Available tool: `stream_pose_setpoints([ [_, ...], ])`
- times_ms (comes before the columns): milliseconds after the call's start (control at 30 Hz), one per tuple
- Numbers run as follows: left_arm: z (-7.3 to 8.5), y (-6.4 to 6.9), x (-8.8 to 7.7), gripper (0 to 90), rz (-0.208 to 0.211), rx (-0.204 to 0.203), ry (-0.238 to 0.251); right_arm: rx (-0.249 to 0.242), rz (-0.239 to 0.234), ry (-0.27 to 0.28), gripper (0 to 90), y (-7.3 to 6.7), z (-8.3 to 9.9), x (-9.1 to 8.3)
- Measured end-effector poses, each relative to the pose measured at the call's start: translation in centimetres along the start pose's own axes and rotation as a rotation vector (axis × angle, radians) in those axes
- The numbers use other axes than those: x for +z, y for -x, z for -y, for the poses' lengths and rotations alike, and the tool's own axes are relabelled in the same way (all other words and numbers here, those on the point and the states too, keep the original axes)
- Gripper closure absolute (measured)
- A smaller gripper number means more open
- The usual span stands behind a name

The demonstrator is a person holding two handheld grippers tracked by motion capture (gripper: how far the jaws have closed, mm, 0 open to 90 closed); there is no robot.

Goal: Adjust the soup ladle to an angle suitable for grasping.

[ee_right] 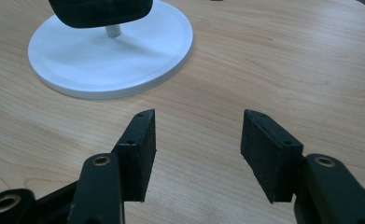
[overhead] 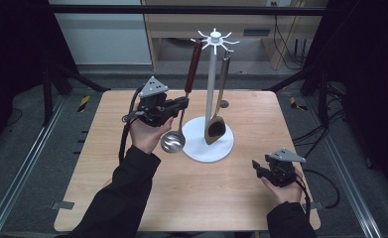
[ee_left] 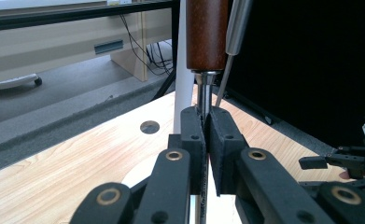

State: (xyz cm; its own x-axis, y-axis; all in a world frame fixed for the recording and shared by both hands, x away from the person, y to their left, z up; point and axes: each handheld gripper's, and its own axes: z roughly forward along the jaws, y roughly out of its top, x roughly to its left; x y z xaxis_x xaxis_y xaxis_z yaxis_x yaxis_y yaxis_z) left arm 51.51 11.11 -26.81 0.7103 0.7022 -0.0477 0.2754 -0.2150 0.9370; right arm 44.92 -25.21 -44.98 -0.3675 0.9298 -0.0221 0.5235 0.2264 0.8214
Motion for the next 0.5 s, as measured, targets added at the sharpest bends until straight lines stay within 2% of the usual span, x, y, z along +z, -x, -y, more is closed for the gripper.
stream_pose_setpoints([
  [500,-0.4,-0.2,1.4,85.2,0.011,-0.005,-0.022,-0.002,-0.001,0.001,45.9,0.0,0.0,0.0],
])
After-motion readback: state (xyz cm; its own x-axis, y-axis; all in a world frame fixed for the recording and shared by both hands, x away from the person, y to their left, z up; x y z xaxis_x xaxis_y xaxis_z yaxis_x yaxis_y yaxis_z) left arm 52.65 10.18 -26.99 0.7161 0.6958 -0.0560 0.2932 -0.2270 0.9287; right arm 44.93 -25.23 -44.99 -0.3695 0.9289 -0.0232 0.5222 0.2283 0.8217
